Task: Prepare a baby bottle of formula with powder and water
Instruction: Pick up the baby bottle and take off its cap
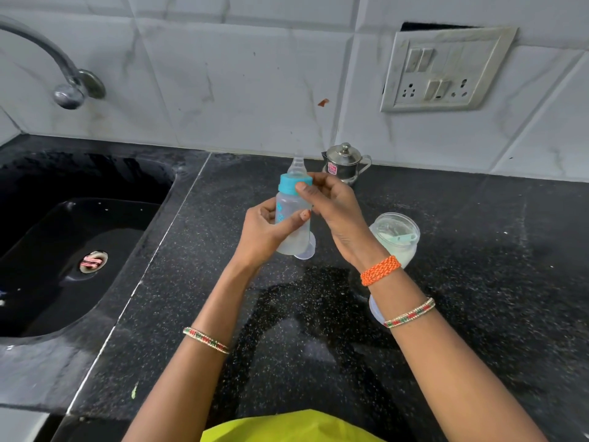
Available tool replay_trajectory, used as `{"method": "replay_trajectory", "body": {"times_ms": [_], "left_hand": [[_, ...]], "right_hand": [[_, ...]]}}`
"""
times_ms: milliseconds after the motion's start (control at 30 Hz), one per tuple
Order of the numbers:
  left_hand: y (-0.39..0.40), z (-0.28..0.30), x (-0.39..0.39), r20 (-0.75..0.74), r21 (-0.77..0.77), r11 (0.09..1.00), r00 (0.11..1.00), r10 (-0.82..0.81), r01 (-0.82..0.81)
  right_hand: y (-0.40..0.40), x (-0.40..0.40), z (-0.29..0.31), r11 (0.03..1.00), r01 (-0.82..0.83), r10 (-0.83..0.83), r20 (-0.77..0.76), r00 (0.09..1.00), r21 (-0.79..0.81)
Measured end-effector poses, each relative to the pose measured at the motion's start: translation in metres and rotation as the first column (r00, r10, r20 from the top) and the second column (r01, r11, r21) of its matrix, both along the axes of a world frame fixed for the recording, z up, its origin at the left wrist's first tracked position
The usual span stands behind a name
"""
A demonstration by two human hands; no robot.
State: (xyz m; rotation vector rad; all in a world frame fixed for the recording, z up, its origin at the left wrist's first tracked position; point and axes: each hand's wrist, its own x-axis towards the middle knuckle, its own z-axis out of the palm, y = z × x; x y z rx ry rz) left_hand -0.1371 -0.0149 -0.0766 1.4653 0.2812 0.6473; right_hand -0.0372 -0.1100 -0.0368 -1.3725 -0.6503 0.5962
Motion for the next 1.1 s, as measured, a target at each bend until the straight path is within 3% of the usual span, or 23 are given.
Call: {"method": "replay_trajectory", "body": {"times_ms": [233, 367, 533, 833, 1000, 1100], "left_hand": [[-0.003, 0.000, 0.001, -0.099, 0.037, 0.992, 0.988, -0.118, 0.122], [0.003, -0.011, -0.007, -0.225, -0.024, 0.973, 0.948, -0.227, 0.228], [0.005, -0.029, -0.020, -0.211, -0.119, 0.983, 0.964, -0.160, 0.138], [-0.012, -0.071, -0.050, -0.230, -0.043, 0.999, 0.973, 0.014, -0.024], [-0.018, -0.076, -0.058, -0.240, 0.045, 0.999, 0.970, 0.036, -0.026], [-0.018, -0.074, -0.060, -0.266, 0.073, 0.997, 0.964, 0.014, 0.006]], "right_hand": [[0.003, -0.005, 0.004, 0.999, -0.001, 0.004, 0.063, 0.998, -0.055], [-0.002, 0.002, 0.006, 0.998, 0.050, -0.053, -0.071, 0.996, -0.038], [-0.015, 0.008, -0.007, 0.978, 0.122, -0.120, 0.023, 0.992, -0.168], [-0.040, -0.033, -0.098, 0.837, 0.327, -0.158, 0.380, 0.912, -0.439], [-0.050, -0.040, -0.125, 0.743, 0.481, -0.066, 0.664, 0.744, -0.465], [-0.055, -0.042, -0.131, 0.666, 0.519, 0.037, 0.719, 0.694, -0.535]]}}
